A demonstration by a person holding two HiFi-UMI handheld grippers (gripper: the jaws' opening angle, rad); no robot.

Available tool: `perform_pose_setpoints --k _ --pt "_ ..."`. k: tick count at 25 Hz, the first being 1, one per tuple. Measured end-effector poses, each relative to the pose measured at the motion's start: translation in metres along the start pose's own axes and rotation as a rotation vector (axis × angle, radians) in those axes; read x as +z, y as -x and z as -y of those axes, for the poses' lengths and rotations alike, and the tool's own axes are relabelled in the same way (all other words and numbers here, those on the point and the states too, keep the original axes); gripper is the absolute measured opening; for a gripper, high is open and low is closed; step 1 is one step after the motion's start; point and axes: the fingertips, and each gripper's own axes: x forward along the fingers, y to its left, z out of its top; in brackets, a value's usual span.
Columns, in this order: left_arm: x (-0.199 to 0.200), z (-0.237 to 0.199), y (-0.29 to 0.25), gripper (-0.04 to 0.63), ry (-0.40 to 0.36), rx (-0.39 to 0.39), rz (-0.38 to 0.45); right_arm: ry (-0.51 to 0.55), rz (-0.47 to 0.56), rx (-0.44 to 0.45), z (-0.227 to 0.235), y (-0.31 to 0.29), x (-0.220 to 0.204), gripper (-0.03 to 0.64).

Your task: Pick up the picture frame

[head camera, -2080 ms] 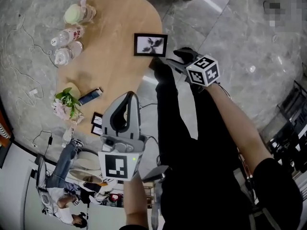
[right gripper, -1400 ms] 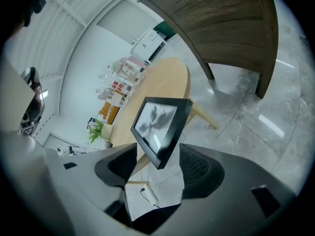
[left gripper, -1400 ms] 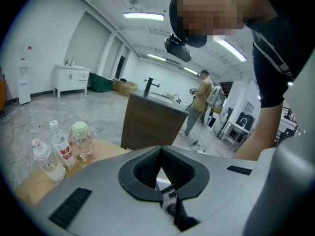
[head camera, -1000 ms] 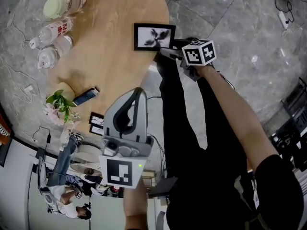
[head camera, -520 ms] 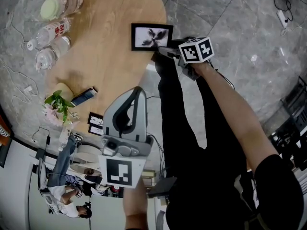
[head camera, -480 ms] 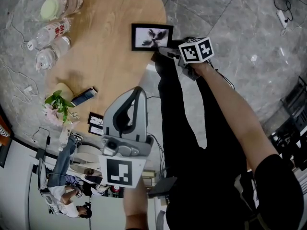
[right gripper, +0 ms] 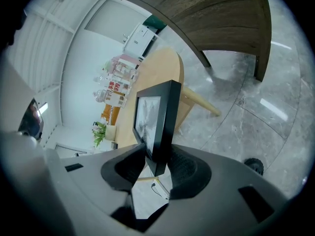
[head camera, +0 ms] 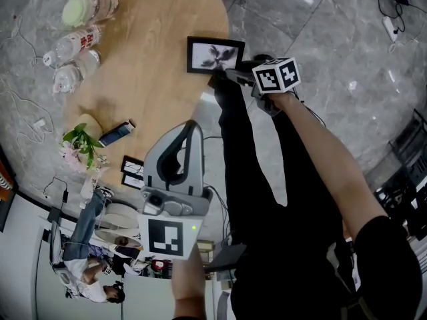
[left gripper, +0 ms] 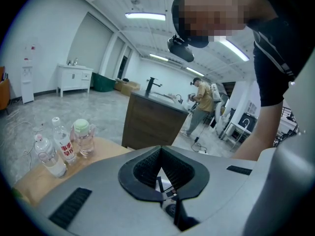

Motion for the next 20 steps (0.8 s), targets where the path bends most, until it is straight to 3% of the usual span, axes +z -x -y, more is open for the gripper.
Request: perform_pose_setpoints --k 9,20 --pt "0.011 0.009 0.01 0.014 0.001 0.017 0.033 -0.066 0.07 0.112 -0.034 0.02 0.013 0.081" --pt "0.028 0.024 0.034 0.014 -0.017 0.077 0.055 -0.099 0.171 0.192 -0.061 0.05 0.04 0.074"
